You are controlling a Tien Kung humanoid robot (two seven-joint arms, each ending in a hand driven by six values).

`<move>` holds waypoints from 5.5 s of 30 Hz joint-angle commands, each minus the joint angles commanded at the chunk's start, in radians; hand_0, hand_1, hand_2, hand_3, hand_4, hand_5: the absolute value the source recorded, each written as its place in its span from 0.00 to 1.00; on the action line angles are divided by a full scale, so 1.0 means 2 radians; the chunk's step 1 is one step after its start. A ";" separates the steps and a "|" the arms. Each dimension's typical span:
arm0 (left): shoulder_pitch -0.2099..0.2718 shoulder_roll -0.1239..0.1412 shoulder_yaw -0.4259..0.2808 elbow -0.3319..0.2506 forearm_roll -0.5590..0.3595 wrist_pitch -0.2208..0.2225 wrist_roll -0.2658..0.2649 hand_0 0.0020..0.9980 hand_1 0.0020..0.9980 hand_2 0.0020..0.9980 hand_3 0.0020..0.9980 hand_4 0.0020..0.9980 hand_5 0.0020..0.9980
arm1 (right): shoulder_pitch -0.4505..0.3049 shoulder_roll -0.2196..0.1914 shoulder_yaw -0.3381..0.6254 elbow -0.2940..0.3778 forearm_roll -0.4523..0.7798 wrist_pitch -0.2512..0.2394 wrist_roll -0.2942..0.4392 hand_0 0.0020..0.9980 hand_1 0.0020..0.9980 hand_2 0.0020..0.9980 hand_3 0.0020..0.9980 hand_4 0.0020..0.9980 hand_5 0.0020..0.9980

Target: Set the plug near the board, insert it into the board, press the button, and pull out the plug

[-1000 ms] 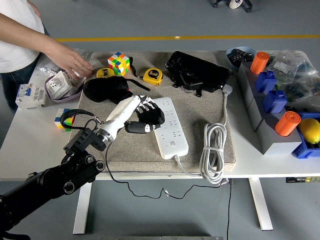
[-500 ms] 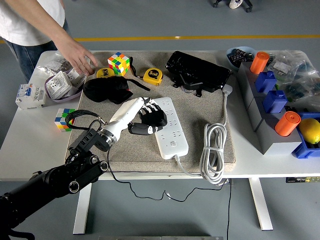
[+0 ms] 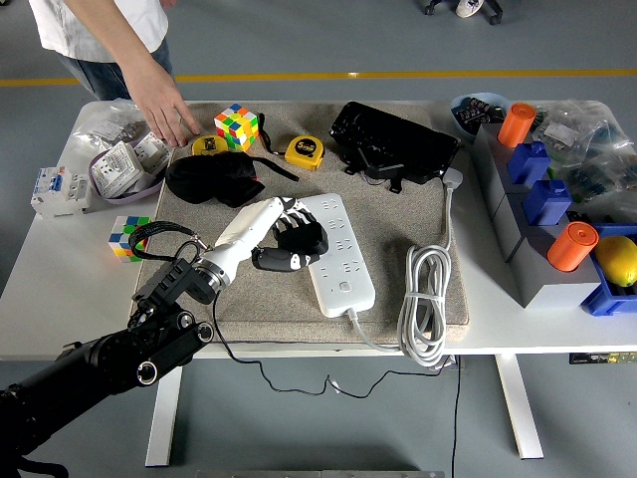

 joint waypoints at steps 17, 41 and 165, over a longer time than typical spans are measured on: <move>0.001 0.003 0.000 0.005 0.001 -0.001 -0.003 0.32 0.44 0.47 0.53 0.83 0.00 | 0.000 0.000 0.005 0.002 -0.005 0.000 0.000 0.68 0.69 0.69 0.59 1.00 0.58; 0.001 0.003 -0.003 0.006 0.010 -0.011 0.005 0.39 0.53 0.58 0.58 0.91 0.00 | 0.001 0.000 0.009 0.003 -0.009 0.000 0.000 0.68 0.69 0.69 0.59 1.00 0.58; 0.044 0.057 0.019 -0.133 0.040 -0.020 0.015 0.67 0.72 0.74 0.70 0.89 0.63 | -0.003 0.000 0.014 0.008 -0.016 0.000 0.010 0.68 0.69 0.68 0.59 1.00 0.57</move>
